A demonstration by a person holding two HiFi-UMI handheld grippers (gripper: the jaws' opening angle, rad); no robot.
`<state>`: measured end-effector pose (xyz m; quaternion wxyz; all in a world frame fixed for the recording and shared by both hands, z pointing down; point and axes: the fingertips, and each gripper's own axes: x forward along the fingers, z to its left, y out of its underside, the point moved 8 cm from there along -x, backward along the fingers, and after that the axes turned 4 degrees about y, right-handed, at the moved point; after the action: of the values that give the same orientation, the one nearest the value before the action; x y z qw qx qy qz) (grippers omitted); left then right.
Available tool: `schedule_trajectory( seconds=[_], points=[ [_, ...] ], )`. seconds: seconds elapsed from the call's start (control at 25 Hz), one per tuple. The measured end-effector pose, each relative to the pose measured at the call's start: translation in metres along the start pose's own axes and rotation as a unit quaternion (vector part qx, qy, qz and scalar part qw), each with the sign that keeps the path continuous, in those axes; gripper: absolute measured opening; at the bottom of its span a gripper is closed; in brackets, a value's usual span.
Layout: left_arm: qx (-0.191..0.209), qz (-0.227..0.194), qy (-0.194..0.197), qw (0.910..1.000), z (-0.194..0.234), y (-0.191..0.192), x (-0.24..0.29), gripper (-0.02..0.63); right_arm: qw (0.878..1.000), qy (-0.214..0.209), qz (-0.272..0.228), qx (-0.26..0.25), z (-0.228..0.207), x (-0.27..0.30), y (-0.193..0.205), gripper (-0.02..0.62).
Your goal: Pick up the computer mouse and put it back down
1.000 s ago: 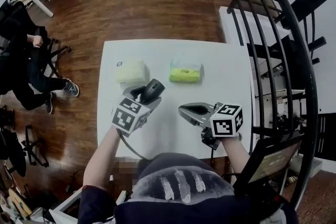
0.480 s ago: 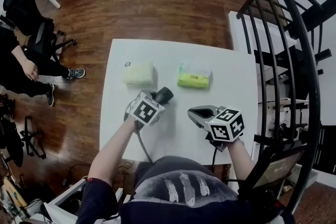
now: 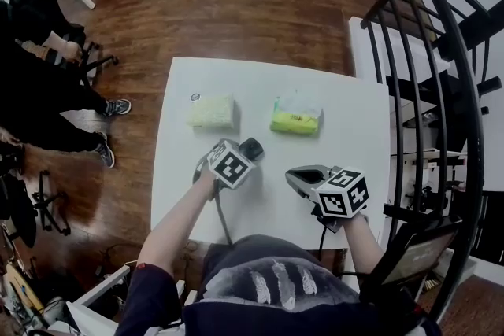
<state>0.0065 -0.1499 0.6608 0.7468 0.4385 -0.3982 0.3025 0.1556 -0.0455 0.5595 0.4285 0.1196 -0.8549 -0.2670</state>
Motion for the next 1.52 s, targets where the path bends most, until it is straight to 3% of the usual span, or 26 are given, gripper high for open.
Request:
schedule_trajectory(
  seconds=[0.36, 0.48, 0.84, 1.16, 1.36, 1.52],
  points=[
    [0.015, 0.026, -0.018, 0.9994, -0.003, 0.000, 0.017, 0.314, 1.000, -0.012, 0.003, 0.004, -0.001, -0.002, 0.007, 0.005],
    [0.002, 0.017, -0.007, 0.9998, -0.003, -0.002, 0.013, 0.355, 1.000, -0.014, 0.004, 0.001, 0.002, -0.004, 0.005, 0.005],
    [-0.007, -0.028, -0.030, 0.9991, -0.018, 0.000, -0.020, 0.356, 1.000, -0.020, -0.014, -0.011, 0.006, -0.016, 0.008, 0.005],
    [-0.009, -0.136, -0.047, 0.9896, -0.046, -0.014, -0.088, 0.337, 0.999, -0.025, -0.035, -0.032, 0.023, -0.033, -0.002, 0.005],
    [-0.016, -0.214, -0.045, 0.9757, -0.075, -0.018, -0.147, 0.324, 0.996, -0.038, -0.051, -0.057, 0.049, -0.044, -0.010, 0.005],
    [-0.008, -0.275, -0.045, 0.9603, -0.104, -0.001, -0.188, 0.269, 0.994, -0.051, -0.071, -0.072, 0.080, -0.051, -0.009, 0.005]
  ],
)
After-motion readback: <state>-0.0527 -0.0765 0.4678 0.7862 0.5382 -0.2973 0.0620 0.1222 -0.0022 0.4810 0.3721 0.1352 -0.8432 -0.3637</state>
